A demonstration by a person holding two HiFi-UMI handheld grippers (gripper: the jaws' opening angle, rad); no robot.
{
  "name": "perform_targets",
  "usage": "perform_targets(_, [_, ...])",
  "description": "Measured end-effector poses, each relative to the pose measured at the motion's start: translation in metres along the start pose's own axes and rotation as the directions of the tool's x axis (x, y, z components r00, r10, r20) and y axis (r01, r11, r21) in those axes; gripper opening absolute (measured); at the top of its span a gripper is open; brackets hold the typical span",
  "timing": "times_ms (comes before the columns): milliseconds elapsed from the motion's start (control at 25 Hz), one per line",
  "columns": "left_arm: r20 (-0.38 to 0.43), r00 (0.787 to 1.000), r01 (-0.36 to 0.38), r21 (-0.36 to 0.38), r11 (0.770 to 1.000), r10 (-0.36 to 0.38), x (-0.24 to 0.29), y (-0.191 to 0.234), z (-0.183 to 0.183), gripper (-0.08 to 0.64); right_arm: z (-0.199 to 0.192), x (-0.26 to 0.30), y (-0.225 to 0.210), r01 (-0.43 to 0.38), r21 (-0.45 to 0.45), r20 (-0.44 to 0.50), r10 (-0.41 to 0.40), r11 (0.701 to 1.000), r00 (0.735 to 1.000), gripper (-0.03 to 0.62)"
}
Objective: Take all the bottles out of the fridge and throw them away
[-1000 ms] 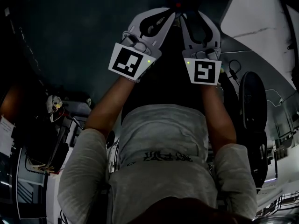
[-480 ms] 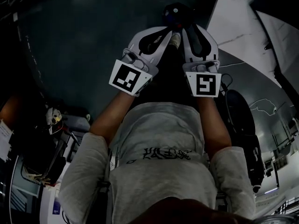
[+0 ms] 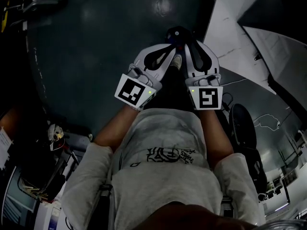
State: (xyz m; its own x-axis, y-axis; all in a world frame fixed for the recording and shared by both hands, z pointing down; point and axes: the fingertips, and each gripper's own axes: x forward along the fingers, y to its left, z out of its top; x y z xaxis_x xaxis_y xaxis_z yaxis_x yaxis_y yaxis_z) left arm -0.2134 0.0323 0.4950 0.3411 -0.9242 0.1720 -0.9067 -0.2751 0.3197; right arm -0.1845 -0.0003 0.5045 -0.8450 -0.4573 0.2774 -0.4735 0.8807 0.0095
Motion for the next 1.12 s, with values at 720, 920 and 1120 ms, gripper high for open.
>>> perform_targets(720, [0.053,0.996,0.068,0.052,0.996,-0.071,-0.023,-0.044,0.082,0.009,0.101,-0.036,0.000,-0.014,-0.003,0.079,0.014,1.000,0.997,0.048])
perform_targets(920, [0.057,0.994,0.086,0.070,0.994,-0.090,-0.029,-0.062,0.100,0.009,0.119,-0.050,0.003,-0.027,-0.004,0.083,0.027,1.000,0.996,0.043])
perform_targets(1120, [0.098,0.990,0.098,0.082,0.992,-0.105,-0.032,-0.075,0.128,0.009,0.142,-0.063,0.007,-0.052,-0.014,0.102,0.054,0.999,0.993,0.035])
